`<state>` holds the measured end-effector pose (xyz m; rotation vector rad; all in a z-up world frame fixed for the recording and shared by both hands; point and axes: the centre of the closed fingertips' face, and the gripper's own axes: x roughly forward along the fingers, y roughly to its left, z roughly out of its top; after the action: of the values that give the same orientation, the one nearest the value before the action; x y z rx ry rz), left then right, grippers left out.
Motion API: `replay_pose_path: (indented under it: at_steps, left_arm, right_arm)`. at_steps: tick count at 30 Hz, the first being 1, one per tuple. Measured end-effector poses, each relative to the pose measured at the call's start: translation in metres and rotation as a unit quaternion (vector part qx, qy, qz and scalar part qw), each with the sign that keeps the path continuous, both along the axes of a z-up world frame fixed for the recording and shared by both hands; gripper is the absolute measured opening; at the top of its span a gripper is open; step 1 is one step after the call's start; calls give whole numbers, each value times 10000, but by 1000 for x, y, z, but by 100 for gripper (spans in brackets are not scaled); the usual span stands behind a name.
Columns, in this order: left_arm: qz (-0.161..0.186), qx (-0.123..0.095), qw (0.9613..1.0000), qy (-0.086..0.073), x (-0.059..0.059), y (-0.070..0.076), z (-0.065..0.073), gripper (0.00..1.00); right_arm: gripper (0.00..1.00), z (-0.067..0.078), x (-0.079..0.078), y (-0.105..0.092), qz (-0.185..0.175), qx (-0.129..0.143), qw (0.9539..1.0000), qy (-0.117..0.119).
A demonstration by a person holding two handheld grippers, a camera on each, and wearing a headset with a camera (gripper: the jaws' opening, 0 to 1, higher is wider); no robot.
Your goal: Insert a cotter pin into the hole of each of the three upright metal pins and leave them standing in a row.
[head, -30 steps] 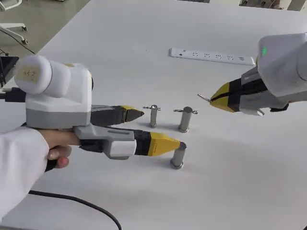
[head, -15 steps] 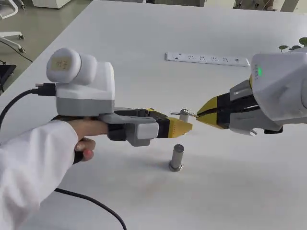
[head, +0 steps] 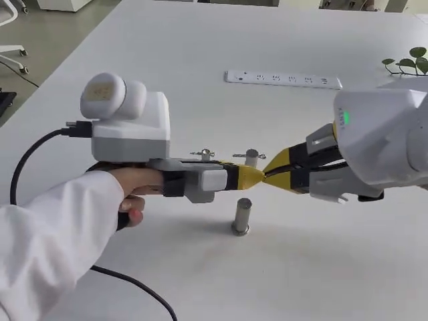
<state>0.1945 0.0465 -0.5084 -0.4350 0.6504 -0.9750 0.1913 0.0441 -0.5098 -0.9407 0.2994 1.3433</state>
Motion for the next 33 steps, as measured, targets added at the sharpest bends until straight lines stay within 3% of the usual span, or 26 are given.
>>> replay_pose_path:
  at_steps: [8, 16, 22, 25, 28, 31, 33]
  left_arm:
    - [-105, -152, 9994, 287, -7, -3, -2, 5]
    - [-172, -167, 9991, 347, -9, -5, -2, 1]
    - [-163, -203, 9982, 548, -11, -6, -3, 1]
    - [-166, -140, 9985, 505, -12, -6, -4, 1]
    - [-123, -159, 9977, 642, -12, -6, -5, 0]
    - [-141, -134, 9978, 635, -13, -6, -6, 0]
    - [-205, -21, 9988, 451, -14, -6, -6, 0]
  right_arm:
    - [0, -3, -4, 1, 21, -31, 10000, 6]
    - [0, -4, -8, 1, 31, -54, 10000, 12]
    - [0, -3, -11, 1, 77, -80, 9999, -26]
    - [0, -4, -12, 1, 100, -113, 9999, -38]
    - [0, -5, -13, 1, 108, -132, 9998, -39]
    - [0, -6, -13, 1, 133, -154, 9998, -25]
    - [0, -7, -14, 1, 164, -168, 9997, -28]
